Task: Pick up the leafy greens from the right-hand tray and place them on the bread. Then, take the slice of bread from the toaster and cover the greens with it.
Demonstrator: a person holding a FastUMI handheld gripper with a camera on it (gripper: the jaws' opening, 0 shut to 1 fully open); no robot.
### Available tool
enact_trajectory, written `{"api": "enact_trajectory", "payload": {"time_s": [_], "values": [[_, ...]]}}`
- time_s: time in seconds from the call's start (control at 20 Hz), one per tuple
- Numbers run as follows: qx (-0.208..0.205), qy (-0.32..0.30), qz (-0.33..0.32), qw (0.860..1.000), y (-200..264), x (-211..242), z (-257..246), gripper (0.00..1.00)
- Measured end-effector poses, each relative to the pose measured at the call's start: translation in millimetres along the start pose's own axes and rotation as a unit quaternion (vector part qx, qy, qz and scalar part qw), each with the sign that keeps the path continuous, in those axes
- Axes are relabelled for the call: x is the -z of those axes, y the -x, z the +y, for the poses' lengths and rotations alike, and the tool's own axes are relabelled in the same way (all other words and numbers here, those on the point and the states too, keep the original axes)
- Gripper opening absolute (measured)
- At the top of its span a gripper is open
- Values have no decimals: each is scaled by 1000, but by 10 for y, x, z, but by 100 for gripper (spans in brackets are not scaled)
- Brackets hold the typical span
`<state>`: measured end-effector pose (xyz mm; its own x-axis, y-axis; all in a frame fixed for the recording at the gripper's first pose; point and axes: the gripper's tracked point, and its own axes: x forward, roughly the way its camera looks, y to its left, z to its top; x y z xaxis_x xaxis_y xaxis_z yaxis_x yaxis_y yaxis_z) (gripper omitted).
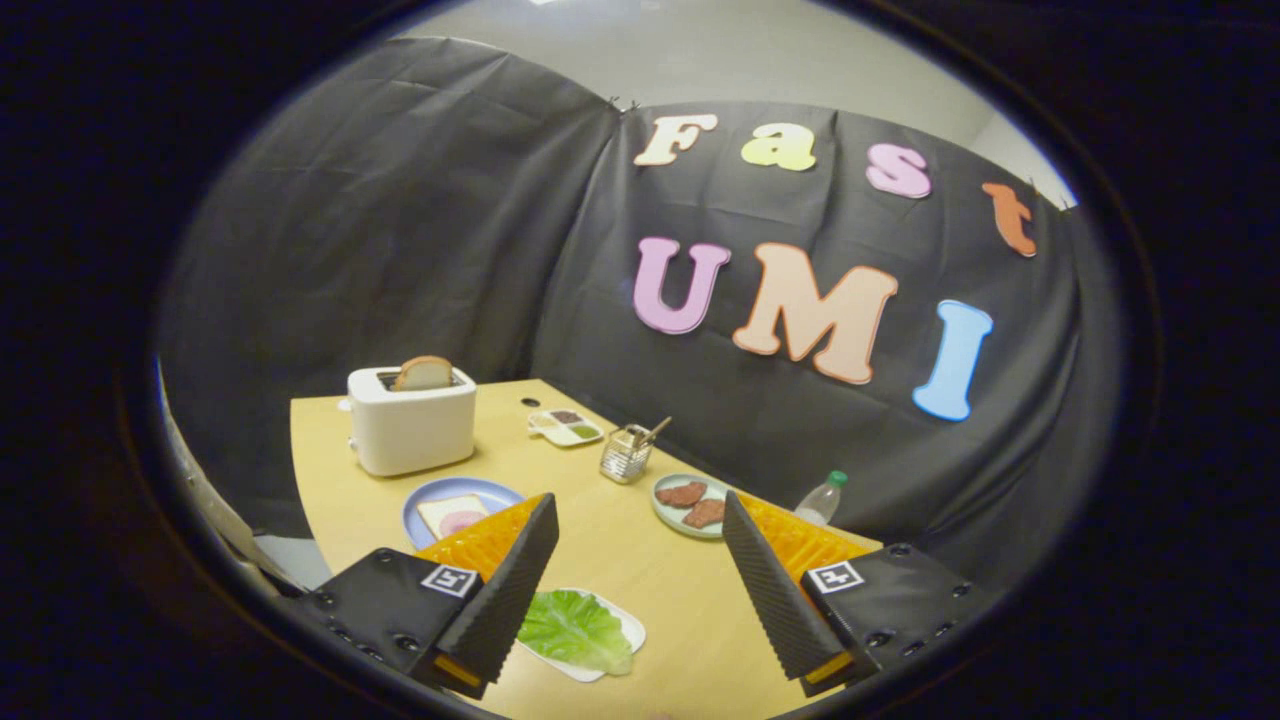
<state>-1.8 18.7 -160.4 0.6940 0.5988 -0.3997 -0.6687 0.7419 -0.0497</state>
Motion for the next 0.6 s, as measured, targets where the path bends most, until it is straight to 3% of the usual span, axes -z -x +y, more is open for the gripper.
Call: {"api": "enact_trajectory", "payload": {"time_s": [0.6], "values": [[-115, 49, 112, 986, -516, 893, 220, 99]]}}
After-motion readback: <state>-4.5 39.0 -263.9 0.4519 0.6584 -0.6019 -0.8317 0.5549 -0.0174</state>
